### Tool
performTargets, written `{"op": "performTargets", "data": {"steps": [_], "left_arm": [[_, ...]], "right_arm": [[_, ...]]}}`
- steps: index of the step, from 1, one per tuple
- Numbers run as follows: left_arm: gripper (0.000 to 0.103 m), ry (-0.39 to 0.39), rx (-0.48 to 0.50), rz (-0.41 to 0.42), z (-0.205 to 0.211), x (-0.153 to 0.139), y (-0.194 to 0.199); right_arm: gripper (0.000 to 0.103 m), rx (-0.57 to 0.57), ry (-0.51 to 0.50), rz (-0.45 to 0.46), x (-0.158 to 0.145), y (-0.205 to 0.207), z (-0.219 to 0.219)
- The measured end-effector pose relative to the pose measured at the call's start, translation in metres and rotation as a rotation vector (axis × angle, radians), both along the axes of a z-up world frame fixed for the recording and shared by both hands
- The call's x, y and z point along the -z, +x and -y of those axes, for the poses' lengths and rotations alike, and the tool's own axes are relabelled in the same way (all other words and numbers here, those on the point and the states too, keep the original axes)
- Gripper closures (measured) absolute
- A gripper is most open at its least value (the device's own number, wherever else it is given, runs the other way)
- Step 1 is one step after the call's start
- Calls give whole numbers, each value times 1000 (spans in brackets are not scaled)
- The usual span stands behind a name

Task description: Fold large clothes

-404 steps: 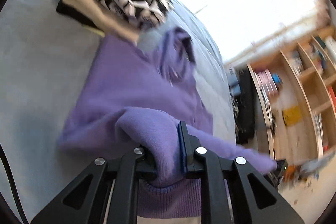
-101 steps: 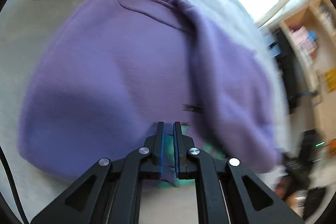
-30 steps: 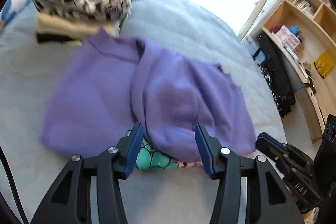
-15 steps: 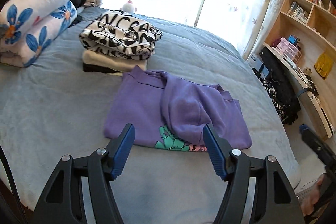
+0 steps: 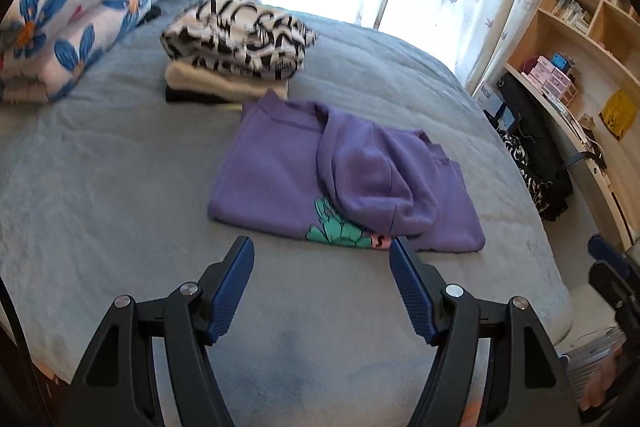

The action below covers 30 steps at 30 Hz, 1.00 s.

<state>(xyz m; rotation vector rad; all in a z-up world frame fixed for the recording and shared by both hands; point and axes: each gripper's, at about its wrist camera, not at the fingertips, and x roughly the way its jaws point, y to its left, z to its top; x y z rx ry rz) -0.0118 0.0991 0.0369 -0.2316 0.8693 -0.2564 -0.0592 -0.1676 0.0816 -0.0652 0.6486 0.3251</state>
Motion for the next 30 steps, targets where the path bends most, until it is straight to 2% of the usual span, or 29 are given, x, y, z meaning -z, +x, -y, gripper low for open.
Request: {"op": "performTargets", "data": {"steps": [4,11,13,16,20,23,30], "left_arm": [[34,-38,8,-71,-2,33,12],[34,-231,-20,-244,-19,114,46],[34,-266,-39,-259,-23,133,53],[34,-319,-73,-264,-29,156,62],[34,-427,-147,-283,-40,187,75],[34,-487,-187,-258,-46,199,84],[34,-500,-206,-187,-42,203,117]], "right_arm": [[58,56,-14,-7,25,14,-1],[58,123,42,-52,63,52,8],[58,127,70,-67,70,63,11],[58,129,102,-93,80,81,15],[58,138,120,-133,94,104,15],[58,135,137,-158,104,117,13],[58,133,134,-200,127,142,10]]}}
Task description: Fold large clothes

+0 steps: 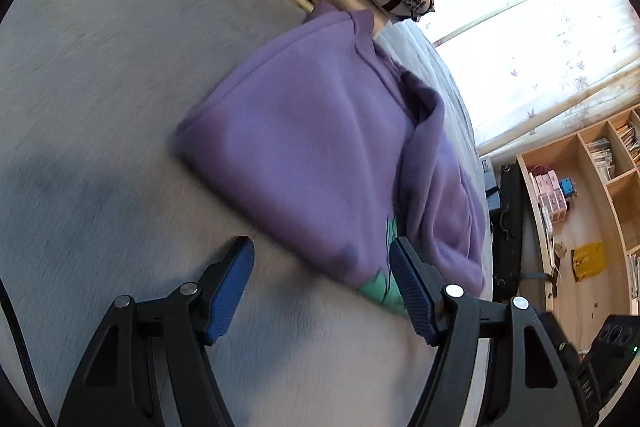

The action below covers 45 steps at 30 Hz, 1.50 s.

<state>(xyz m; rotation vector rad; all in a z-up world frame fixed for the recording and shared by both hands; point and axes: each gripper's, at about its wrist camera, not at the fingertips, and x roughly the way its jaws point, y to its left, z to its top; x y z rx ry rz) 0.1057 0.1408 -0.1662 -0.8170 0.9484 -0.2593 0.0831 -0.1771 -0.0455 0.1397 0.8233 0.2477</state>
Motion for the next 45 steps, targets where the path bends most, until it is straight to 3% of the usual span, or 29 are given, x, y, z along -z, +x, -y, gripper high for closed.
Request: {"op": "performTargets", "data": {"steps": [6,11,13,15,17,20,22,23,25,31,36,37,41,45], "left_arm": [[34,18,-29,18,1,0,43],[34,33,-69,31,5,0,71],[45,54,-104,57,8,-6,74],[73,103,-122,99,12,-15,70],[80,184,-119,151,23,-28,66],[84,336,-111,250,45,-54,55],[85,401,-101,317,61,-71,46],[86,422,-87,352,70,-81,42],[86,457,-69,410,87,-97,36],[87,556,54,586,155,-142,21],[87,596,150,690,215,-167,15],[87,587,174,699,227,-170,18],[87,572,248,706,275,-170,27],[87,553,358,683,336,-152,33]], "right_arm": [[58,20,26,-14,8,24,7],[58,49,-21,32,7,55,7],[67,68,-62,38,11,72,4],[82,64,-82,39,19,89,-2],[93,54,-94,31,33,107,-9],[96,37,-105,-26,64,129,-19],[97,22,-84,-110,92,140,-22],[98,31,-60,-109,101,140,-19],[98,41,-7,-86,104,136,-13],[99,19,131,-138,101,134,11],[98,-26,296,-169,73,107,58],[98,-6,304,-146,64,94,74],[97,206,156,-50,36,38,140],[97,374,143,7,24,-11,199]]}}
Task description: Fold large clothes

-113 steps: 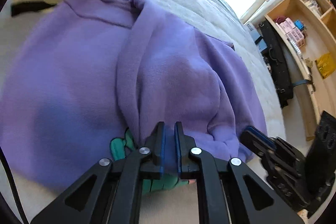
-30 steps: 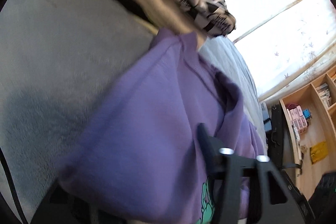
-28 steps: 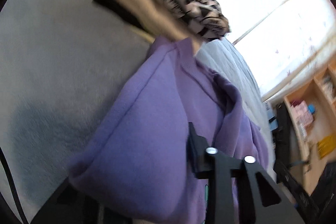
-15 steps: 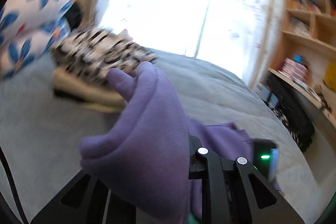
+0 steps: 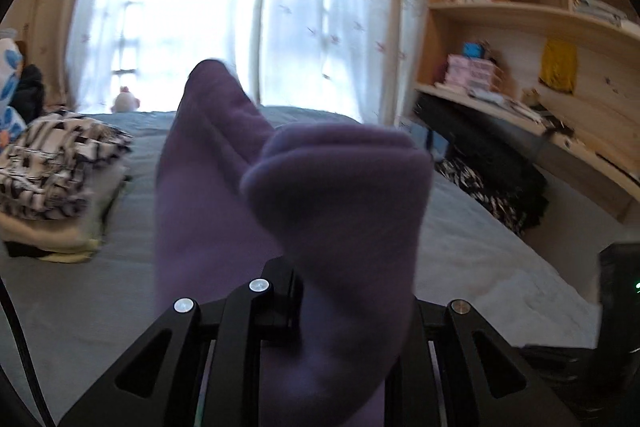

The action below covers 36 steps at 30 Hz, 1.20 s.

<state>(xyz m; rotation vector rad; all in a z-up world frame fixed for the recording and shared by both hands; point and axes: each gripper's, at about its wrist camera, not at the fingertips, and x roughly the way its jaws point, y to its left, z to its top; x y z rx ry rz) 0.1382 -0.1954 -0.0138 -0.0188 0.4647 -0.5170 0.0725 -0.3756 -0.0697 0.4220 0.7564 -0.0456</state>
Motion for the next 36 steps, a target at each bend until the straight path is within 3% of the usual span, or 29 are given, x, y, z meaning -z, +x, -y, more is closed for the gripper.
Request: {"op": "performTargets", "data": {"steps": [3,5,8,11,13,15,18,21,24,28,33,36], "left_arm": [[86,106,65,-46,48,30,-1],[86,213,98,-112,75,67,3],[87,286,123,-216,85,111,17],[84,332,149,-126,86,108,5],[70,316,172,-124,81,101,3],[41,284,223,-144,73,94,2],[24,243,280,-144,63,85,-7],[23,235,324,-150,58,77,-21],[23,229,346,-161,44,68,-35],[23,163,338,-181,5,46,-45],[23,59,172,-223,-61,25,-15],[23,22,22,-324,-94,31,32]], "right_arm": [[97,59,-2,-14,4,-14,23],[97,78,0,-41,12,-16,31],[97,86,25,-70,23,-18,36],[97,84,41,-74,26,-21,36],[97,79,53,-73,26,-25,39],[97,75,80,-70,25,-22,43],[97,63,131,-44,16,-20,47],[90,59,129,-22,5,-20,47],[76,48,122,10,-9,-21,44],[67,-15,127,48,-27,-12,39],[66,-132,144,11,-33,25,29],[66,-214,169,-67,-21,61,24]]}}
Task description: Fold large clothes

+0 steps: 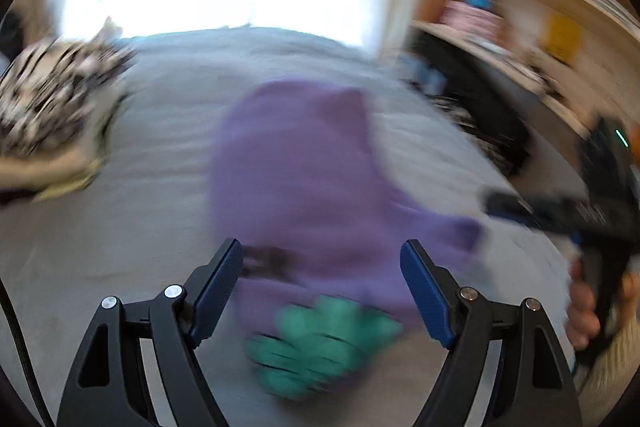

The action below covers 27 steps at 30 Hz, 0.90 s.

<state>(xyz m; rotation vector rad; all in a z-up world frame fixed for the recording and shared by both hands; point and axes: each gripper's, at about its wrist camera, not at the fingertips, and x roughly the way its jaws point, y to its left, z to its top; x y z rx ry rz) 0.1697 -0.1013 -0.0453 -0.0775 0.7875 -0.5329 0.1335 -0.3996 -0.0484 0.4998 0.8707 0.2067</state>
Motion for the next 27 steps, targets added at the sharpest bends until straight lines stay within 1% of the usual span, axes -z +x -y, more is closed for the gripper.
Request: {"op": "performTargets", "data": {"steps": [2,4,6,9,12,15,16,17,19,21,24,26,27], "left_arm": [[23,-28,-57,-72,-17,9,29],[24,-42,-83,-108,-20,16,55],[24,-28,-99,-127,-18,23,74],[24,-10,-94,-157,-2,33,100],[24,-15,-75,-157,9,36,110],[23,-11,-65,-177,19,44,121],[24,-14,-61,-191,24,47,127],[24,-20,-60,-202,27,49,130],[24,-6,-60,-198,33,47,130],[24,41,-49,-170,44,43,126],[24,122,-16,-119,63,36,114],[23,168,10,-78,75,33,107],[23,199,18,-52,82,32,103]], "right_arm": [[66,-25,2,-66,12,19,-1],[66,-44,1,-125,24,36,0],[66,-55,4,-163,35,45,3],[66,-110,23,-211,51,56,0],[66,-170,51,-257,69,65,-8],[67,-180,64,-276,83,72,-15],[71,-168,57,-270,84,72,-15],[81,-154,41,-256,85,71,-16],[85,-127,33,-219,82,63,-15],[86,-96,21,-170,76,48,-11],[88,-54,37,-112,67,16,-3],[88,-35,34,-91,66,-3,-2],[88,-25,27,-95,71,-10,-4]]}}
